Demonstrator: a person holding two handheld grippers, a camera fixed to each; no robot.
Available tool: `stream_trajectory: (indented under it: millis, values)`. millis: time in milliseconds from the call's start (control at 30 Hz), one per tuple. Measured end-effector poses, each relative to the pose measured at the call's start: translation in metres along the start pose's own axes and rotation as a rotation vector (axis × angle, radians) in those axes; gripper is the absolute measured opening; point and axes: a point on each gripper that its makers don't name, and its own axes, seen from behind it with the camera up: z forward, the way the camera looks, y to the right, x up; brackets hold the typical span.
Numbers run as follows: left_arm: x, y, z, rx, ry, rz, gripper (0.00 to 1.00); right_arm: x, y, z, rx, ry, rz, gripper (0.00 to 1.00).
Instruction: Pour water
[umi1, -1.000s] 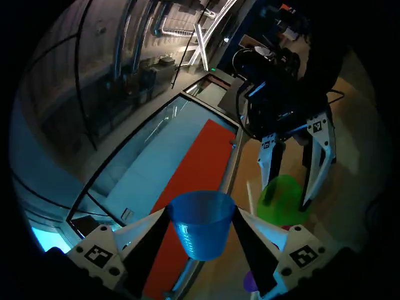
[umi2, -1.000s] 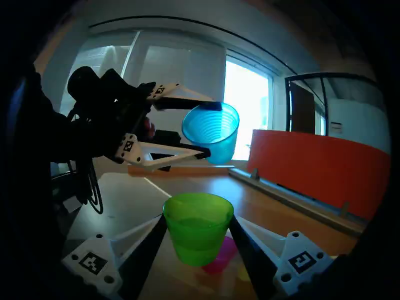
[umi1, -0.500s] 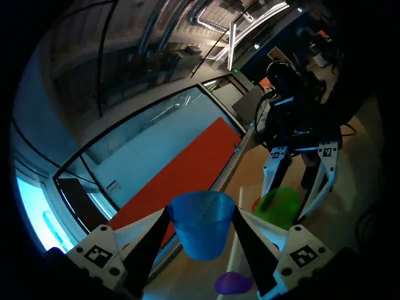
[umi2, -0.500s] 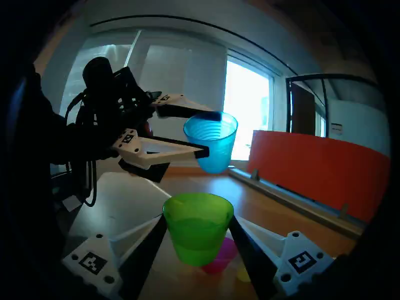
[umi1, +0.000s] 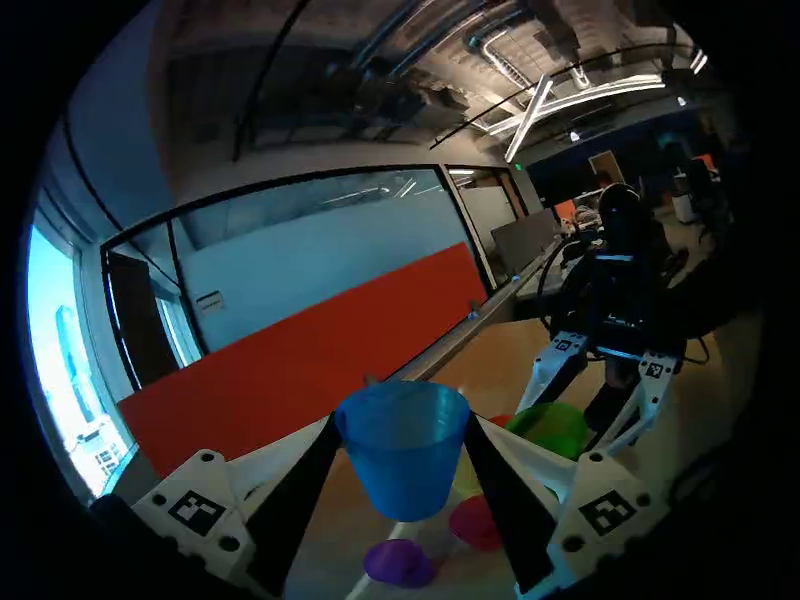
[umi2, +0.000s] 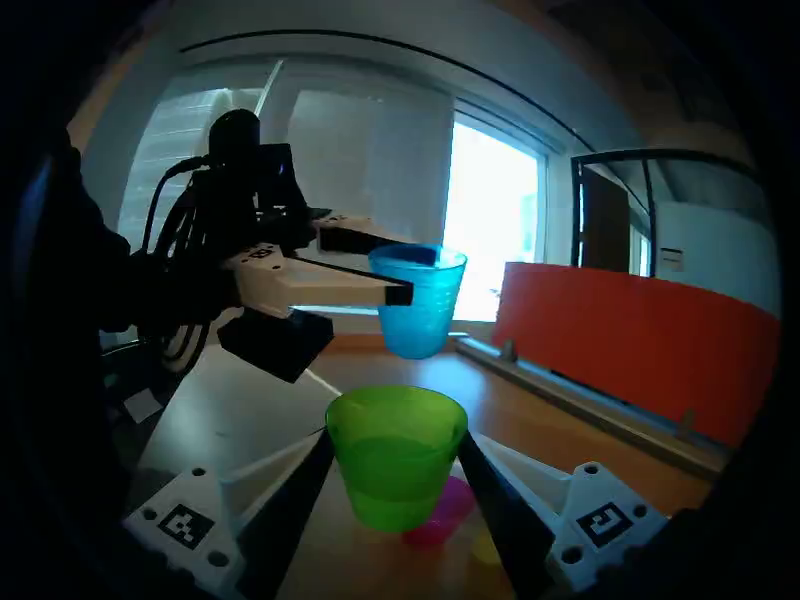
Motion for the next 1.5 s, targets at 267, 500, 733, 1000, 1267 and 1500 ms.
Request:
stream_trajectory:
  millis: [267, 500, 733, 1000, 1267, 1500]
  values:
    - [-0.011, -0.003, -0.004, -0.015, -0.037, -0.14, 0.87, 0.002, -0.001, -0.002, -0.001, 0.001, 0.008, 0.9]
    - [-0.017, -0.007, -0.004, -0.023, -0.045, -0.273, 0.87, 0.004, 0.0, -0.003, -0.006, 0.001, 0.004, 0.9]
    - [-0.023, -0.005, -0.006, -0.031, -0.056, -0.307, 0.87, 0.003, 0.001, -0.006, -0.008, -0.008, 0.003, 0.9]
    - [-0.037, 0.003, -0.008, -0.053, -0.103, -0.302, 0.87, -0.004, -0.002, -0.01, -0.002, -0.04, 0.014, 0.9]
    - [-0.052, 0.016, -0.011, -0.08, -0.152, -0.275, 0.87, -0.017, -0.004, -0.016, 0.015, -0.087, 0.047, 0.9]
    - [-0.063, 0.028, -0.01, -0.102, -0.184, -0.268, 0.87, -0.029, -0.004, -0.023, 0.02, -0.135, 0.063, 0.9]
